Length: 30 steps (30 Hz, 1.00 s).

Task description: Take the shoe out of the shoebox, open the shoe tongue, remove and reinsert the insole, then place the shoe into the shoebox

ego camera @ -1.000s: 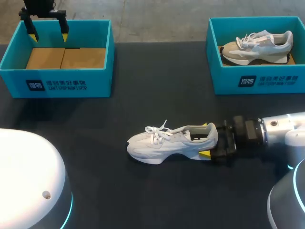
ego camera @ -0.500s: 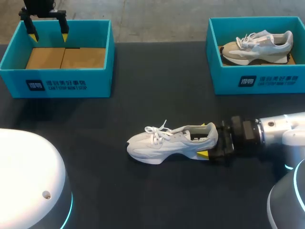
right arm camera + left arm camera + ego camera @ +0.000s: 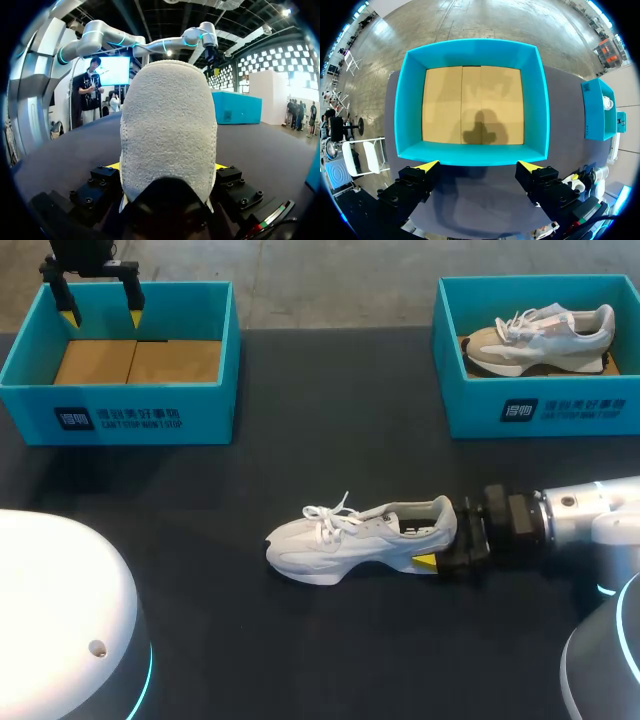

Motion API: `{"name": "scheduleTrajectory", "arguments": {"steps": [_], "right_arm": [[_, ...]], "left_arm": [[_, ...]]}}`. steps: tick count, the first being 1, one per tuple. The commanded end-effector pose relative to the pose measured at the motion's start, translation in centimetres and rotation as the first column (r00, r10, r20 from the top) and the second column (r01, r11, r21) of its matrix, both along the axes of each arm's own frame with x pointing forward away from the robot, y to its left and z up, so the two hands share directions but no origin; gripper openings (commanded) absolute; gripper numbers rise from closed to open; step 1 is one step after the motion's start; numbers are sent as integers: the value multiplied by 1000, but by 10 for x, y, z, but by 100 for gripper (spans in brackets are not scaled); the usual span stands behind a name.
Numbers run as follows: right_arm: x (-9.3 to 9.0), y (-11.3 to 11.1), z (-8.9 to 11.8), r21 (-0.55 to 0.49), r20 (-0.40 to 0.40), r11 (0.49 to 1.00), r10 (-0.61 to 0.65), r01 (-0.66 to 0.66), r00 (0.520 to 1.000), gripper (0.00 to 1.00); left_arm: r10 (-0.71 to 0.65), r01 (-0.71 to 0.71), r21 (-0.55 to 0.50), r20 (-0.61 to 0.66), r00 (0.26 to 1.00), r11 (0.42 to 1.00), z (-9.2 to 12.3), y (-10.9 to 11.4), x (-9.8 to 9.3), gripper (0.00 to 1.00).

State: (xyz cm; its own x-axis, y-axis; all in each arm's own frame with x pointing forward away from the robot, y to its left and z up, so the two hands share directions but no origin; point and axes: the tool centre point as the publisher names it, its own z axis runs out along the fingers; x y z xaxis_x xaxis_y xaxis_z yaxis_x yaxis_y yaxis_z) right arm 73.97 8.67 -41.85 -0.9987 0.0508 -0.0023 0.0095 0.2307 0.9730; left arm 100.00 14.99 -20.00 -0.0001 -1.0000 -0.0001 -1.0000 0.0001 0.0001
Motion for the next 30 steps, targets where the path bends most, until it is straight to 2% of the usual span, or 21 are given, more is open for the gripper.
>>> {"name": "scheduleTrajectory", "arguments": {"steps": [1,15,17,19,25,30], "right_arm": [[0,1,-2,1,2,1000,-7,7,1000,0],[0,1,-2,1,2,1000,-7,7,1000,0],[0,1,-2,1,2,1000,-7,7,1000,0],[0,1,-2,1,2,1000,-7,7,1000,0],[0,1,-2,1,2,1000,-7,7,1000,0],[0,1,-2,1,2,1000,-7,7,1000,0]], "left_arm": [[0,0,0,0,1000,1000,0,0,0,100],[0,0,0,0,1000,1000,0,0,0,100],[23,-25,-42,-52,998,999,4,-11,-7,100],[75,-78,-48,-48,996,996,10,-22,-14,100],[188,-188,11,4,982,982,16,-65,-45,100],[142,-142,-10,38,989,990,18,-101,-81,100]]}}
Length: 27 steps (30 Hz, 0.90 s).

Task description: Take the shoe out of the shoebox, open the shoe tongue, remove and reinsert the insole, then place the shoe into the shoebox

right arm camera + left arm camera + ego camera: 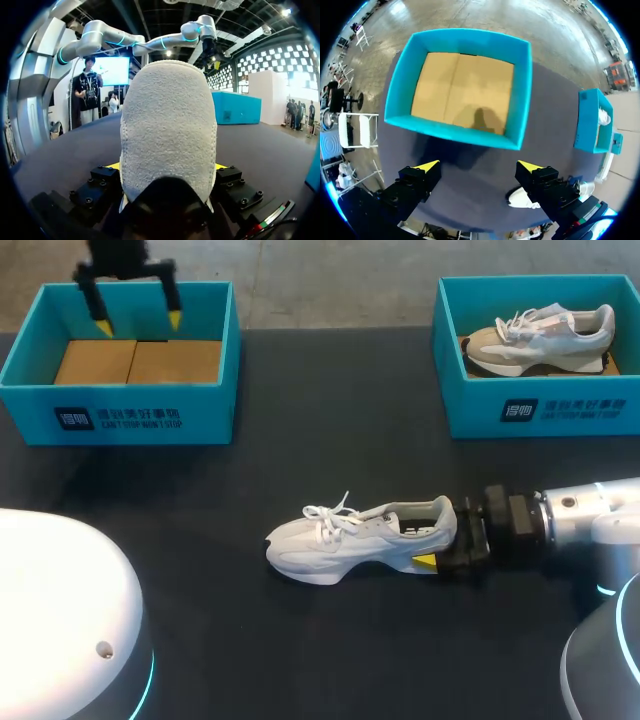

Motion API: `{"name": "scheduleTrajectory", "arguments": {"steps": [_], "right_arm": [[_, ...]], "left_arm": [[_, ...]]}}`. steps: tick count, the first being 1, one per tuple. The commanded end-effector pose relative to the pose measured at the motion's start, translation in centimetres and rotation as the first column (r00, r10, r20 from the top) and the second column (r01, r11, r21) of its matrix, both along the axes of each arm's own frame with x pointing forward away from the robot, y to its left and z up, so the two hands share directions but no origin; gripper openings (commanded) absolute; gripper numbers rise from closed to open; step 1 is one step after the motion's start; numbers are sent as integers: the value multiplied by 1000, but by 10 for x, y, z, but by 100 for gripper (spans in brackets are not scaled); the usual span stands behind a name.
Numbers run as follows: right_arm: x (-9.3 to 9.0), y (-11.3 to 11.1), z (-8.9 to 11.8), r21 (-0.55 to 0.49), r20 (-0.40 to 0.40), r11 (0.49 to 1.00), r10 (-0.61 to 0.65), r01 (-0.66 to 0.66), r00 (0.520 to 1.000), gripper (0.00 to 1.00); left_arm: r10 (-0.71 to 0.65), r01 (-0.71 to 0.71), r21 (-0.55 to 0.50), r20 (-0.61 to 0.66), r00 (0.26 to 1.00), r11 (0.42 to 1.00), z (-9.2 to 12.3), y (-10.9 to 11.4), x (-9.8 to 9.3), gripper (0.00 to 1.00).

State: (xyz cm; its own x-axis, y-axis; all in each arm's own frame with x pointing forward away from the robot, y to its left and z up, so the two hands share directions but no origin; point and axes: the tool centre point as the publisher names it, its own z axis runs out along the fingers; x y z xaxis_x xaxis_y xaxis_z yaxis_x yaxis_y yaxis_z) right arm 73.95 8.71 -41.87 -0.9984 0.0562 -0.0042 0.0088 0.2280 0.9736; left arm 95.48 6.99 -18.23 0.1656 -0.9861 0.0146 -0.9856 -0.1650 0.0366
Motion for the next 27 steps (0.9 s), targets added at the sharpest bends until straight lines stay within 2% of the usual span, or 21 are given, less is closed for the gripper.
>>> {"name": "scheduleTrajectory", "arguments": {"steps": [1,6,17,27], "right_arm": [[0,1,-2,-2,0,1000,-1,1,1000,0],[0,1,-2,-2,0,1000,-1,1,1000,0],[0,1,-2,-2,0,1000,-1,1,1000,0],[0,1,-2,-2,0,1000,-1,1,1000,0]], "left_arm": [[-39,38,16,78,996,999,-2,-29,-43,100],[-101,100,19,56,993,995,-15,-61,-71,100],[-164,163,18,44,985,986,-18,-114,-117,100],[-202,202,6,30,979,979,-25,-152,-153,100]]}}
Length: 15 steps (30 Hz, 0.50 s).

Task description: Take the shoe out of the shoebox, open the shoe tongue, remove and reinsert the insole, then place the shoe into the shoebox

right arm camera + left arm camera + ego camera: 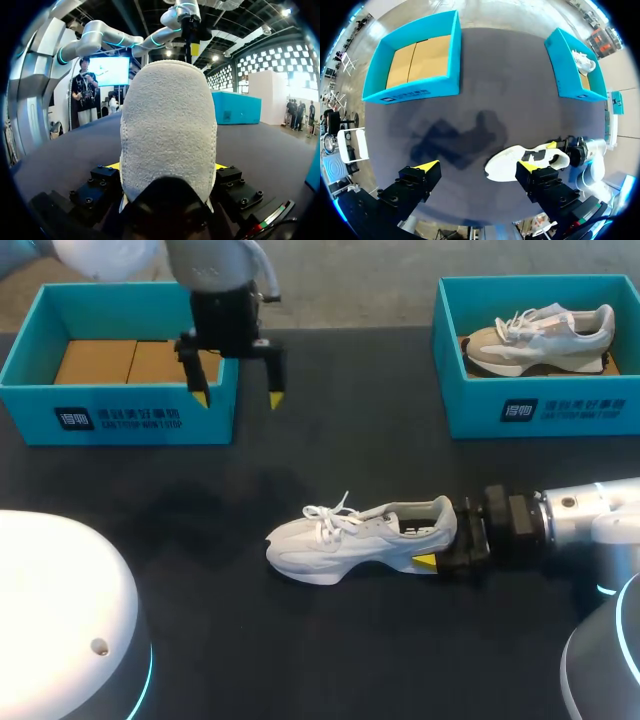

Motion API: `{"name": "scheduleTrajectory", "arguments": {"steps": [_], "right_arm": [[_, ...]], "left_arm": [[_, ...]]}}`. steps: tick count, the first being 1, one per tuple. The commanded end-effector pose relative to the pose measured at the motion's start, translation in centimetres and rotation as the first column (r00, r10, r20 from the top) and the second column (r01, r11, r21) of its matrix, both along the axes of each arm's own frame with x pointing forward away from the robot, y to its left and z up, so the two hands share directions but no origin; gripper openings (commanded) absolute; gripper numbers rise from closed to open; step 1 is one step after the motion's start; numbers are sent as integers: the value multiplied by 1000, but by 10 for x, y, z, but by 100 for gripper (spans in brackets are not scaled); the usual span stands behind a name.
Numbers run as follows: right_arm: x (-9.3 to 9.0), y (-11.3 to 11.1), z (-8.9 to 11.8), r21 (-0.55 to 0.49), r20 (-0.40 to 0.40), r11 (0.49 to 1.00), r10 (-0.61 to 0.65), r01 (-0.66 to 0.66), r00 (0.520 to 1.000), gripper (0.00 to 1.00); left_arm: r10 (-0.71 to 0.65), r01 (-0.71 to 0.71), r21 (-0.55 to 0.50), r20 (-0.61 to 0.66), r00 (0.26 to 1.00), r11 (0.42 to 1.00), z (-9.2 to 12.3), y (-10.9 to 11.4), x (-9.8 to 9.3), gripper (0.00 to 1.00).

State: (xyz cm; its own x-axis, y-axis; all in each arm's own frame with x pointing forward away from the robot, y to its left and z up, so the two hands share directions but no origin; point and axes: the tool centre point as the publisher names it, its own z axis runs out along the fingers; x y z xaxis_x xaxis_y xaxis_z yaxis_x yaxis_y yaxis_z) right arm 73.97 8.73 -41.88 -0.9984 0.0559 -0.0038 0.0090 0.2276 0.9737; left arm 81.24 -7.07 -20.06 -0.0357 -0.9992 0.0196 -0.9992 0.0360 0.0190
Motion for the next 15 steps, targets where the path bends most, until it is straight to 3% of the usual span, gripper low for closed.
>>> {"name": "scheduleTrajectory", "arguments": {"steps": [1,8,15], "right_arm": [[0,1,-2,-2,1,1000,-1,1,1000,0],[0,1,-2,-2,1,1000,-1,1,1000,0],[0,1,-2,-2,1,1000,-1,1,1000,0]], "left_arm": [[-3,3,4,13,1000,1000,-9,-17,-15,100],[7,-7,-5,-36,999,1000,-19,-40,-33,100],[7,-7,-5,-36,999,1000,-19,-40,-33,100]]}}
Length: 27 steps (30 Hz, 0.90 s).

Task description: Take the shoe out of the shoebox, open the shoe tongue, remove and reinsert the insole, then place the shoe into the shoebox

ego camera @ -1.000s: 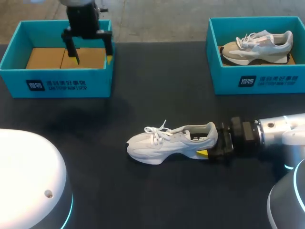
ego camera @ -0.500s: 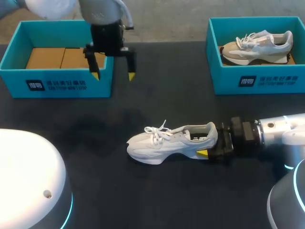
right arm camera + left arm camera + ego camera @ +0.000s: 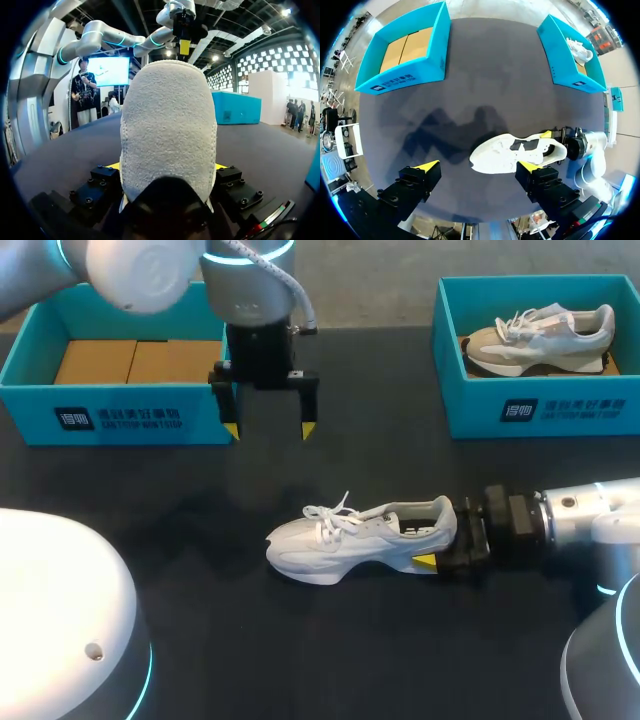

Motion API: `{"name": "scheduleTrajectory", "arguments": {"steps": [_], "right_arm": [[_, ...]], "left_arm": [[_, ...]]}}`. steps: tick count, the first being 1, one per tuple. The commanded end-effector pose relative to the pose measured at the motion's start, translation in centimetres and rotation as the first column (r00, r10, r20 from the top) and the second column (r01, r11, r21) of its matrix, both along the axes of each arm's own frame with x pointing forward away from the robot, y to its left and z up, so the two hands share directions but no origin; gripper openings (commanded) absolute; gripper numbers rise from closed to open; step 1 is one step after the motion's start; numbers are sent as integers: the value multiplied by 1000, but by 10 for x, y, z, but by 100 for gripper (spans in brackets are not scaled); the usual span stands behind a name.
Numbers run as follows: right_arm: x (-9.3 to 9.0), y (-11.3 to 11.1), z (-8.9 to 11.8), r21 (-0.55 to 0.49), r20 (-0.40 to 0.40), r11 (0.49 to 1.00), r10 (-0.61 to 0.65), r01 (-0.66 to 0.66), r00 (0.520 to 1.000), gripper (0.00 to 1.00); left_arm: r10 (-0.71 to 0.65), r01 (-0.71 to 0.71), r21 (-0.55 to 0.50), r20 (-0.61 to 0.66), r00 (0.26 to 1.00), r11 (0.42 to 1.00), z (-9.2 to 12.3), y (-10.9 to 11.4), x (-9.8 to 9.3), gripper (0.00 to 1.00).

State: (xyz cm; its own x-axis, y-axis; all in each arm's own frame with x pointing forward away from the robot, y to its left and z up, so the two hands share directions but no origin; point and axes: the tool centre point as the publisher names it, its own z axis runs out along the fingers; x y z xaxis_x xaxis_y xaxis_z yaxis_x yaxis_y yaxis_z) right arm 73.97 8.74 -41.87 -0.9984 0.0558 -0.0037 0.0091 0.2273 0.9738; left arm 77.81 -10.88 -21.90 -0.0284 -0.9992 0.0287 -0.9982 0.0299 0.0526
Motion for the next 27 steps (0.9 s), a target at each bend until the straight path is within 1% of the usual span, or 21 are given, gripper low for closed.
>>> {"name": "scheduleTrajectory", "arguments": {"steps": [1,11,13,16,18,22,27], "right_arm": [[0,1,-2,-2,1,1000,-2,2,1000,0],[0,1,-2,-2,1,1000,-2,2,1000,0],[0,1,-2,-2,1,1000,-2,2,1000,0],[0,1,-2,-2,1,1000,-2,2,1000,0],[0,1,-2,-2,1,1000,-2,2,1000,0],[0,1,-2,-2,1,1000,-2,2,1000,0],[0,1,-2,-2,1,1000,-2,2,1000,0]], "left_arm": [[0,0,3,-2,1000,1000,0,-2,1,100],[0,0,3,-2,1000,1000,0,-2,1,100],[-11,11,-13,-15,1000,1000,0,-11,-3,100],[-35,35,-9,-45,998,999,0,-30,-6,100],[-75,75,-8,-57,996,997,0,-42,-9,100],[-127,128,21,-68,990,992,-1,-61,-14,100],[-174,180,47,-116,978,982,-10,-83,-22,100]]}}
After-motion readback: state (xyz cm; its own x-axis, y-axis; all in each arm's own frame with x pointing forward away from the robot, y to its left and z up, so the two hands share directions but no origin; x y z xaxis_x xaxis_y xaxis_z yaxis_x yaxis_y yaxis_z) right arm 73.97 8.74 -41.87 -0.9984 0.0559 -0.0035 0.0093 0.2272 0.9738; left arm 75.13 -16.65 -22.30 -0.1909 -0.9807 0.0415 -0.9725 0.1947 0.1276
